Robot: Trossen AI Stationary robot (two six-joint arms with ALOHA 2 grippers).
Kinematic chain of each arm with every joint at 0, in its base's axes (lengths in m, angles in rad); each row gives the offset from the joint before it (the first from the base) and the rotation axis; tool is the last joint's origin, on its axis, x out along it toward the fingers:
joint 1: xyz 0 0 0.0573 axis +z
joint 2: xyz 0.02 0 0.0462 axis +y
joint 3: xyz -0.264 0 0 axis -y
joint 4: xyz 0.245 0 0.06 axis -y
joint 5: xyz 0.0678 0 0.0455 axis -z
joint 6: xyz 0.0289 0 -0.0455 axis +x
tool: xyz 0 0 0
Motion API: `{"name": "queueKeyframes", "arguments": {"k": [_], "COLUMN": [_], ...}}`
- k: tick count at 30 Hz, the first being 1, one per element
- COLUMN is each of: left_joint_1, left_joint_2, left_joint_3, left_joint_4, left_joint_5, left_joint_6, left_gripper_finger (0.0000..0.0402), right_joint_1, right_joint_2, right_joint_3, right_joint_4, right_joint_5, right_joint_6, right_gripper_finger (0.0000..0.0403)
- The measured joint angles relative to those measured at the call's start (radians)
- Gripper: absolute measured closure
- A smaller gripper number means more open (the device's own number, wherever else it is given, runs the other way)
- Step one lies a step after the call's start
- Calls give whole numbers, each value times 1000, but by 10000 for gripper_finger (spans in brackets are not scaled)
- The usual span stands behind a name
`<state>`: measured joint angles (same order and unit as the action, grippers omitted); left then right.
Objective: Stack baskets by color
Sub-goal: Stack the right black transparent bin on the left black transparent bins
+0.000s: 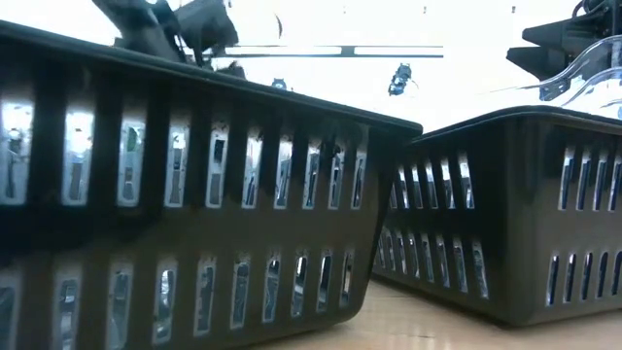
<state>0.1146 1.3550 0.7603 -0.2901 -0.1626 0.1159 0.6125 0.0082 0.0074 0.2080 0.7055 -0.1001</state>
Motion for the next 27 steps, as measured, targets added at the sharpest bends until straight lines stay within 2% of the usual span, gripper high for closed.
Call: {"name": "queueKeyframes", "arguments": {"k": [3,7,11,16,20,27], "left_joint_1": [-50,-108,-154,-195,-208,-208], "left_joint_2": [-68,-172,-283,-396,-430,-409], "left_joint_3": [63,132,140,142,142,142], "left_joint_4": [-125,-309,-464,-655,-766,-934], "left_joint_5": [-46,-52,-56,-134,-147,-175], "left_joint_6": [-32,-82,-136,-229,-267,-261], "left_gripper_finger": [397,397,397,397,397,397], "right_joint_1": [0,0,0,0,0,0], "right_joint_2": [0,0,0,0,0,0], "right_joint_3": [0,0,0,0,0,0], "right_joint_4": [0,0,0,0,0,0], "right_joint_5": [0,0,0,0,0,0], "right_joint_6": [0,0,0,0,0,0], "right_gripper_finger": [213,213,213,213,213,213]}}
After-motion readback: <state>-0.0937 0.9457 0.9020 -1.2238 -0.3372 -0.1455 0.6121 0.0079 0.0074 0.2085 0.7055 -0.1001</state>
